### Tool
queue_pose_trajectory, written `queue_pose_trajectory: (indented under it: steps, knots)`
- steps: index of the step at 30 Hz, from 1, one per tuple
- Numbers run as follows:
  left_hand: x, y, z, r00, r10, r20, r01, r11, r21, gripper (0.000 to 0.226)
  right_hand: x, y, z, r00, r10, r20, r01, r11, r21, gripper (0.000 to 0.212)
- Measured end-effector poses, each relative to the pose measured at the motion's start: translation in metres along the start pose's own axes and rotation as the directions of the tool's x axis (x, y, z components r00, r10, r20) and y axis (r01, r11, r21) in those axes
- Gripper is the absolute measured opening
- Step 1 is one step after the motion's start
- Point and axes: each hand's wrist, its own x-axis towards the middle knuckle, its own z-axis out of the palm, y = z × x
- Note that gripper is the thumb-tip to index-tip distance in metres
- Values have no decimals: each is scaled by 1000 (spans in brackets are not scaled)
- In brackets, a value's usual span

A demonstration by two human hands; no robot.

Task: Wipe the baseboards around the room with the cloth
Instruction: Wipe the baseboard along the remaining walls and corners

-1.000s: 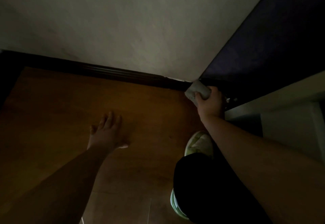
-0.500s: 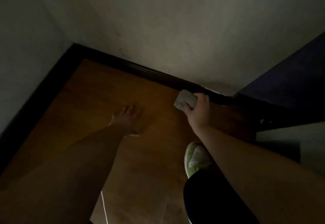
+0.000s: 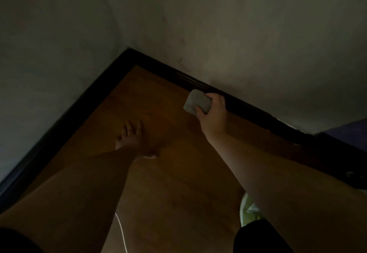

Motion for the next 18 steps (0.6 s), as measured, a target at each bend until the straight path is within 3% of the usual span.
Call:
queue_pose_trajectory:
  steps: [18]
  knots:
    - [12,-1,11,995,19,102,-10,996,-89,156,66,-74,137,989,-18,145,-14,976,218,40]
